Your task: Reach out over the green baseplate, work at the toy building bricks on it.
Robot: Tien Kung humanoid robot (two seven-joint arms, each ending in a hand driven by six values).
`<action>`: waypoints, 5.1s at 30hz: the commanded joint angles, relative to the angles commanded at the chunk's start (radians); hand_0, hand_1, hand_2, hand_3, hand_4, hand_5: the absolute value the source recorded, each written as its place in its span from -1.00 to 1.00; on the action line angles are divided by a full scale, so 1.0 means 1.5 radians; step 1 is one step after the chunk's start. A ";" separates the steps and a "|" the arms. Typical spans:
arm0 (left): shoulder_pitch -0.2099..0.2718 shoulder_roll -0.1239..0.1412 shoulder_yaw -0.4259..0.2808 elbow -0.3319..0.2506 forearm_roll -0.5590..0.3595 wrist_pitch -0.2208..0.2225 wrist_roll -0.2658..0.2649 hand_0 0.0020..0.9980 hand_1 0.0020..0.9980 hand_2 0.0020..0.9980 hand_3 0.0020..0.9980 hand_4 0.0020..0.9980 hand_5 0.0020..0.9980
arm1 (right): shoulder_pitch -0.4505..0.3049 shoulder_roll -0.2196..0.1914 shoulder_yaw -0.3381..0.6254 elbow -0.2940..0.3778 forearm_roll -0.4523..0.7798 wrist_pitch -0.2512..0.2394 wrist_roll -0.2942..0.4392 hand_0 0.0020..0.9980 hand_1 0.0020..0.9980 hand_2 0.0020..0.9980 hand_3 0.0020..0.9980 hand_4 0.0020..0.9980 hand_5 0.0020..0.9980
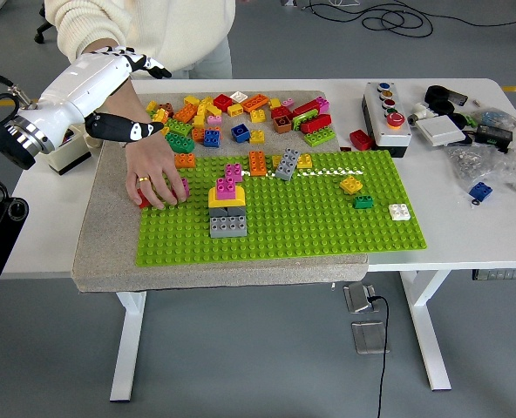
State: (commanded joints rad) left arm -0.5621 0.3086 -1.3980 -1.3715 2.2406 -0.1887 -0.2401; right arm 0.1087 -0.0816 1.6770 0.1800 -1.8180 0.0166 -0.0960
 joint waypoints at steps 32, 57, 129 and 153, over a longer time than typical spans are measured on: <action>0.028 -0.007 -0.002 -0.032 0.019 -0.145 0.013 0.69 0.56 0.26 0.30 0.48 -0.77 | -0.003 0.000 0.001 0.000 0.001 0.001 0.002 0.49 0.29 0.37 0.27 0.68 0.06; 0.057 -0.052 0.005 0.027 0.019 -0.280 0.021 0.68 0.58 0.34 0.39 0.55 -0.74 | -0.003 -0.001 0.002 0.000 0.000 0.002 0.002 0.49 0.30 0.37 0.27 0.68 0.06; 0.078 -0.045 0.098 0.080 0.019 -0.187 0.008 0.81 0.68 0.46 0.53 0.82 -0.72 | -0.002 -0.002 -0.002 0.000 0.003 0.004 0.005 0.49 0.29 0.38 0.28 0.71 0.07; 0.033 -0.040 0.135 0.147 0.019 -0.189 0.051 0.78 0.64 0.44 0.51 0.89 -0.62 | -0.004 -0.003 -0.007 0.000 0.003 0.005 0.004 0.49 0.29 0.38 0.28 0.71 0.06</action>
State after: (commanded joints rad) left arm -0.5128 0.2488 -1.1957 -1.1506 2.2689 -0.4720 -0.1634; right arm 0.1030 -0.0860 1.6669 0.1800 -1.8140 0.0244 -0.0898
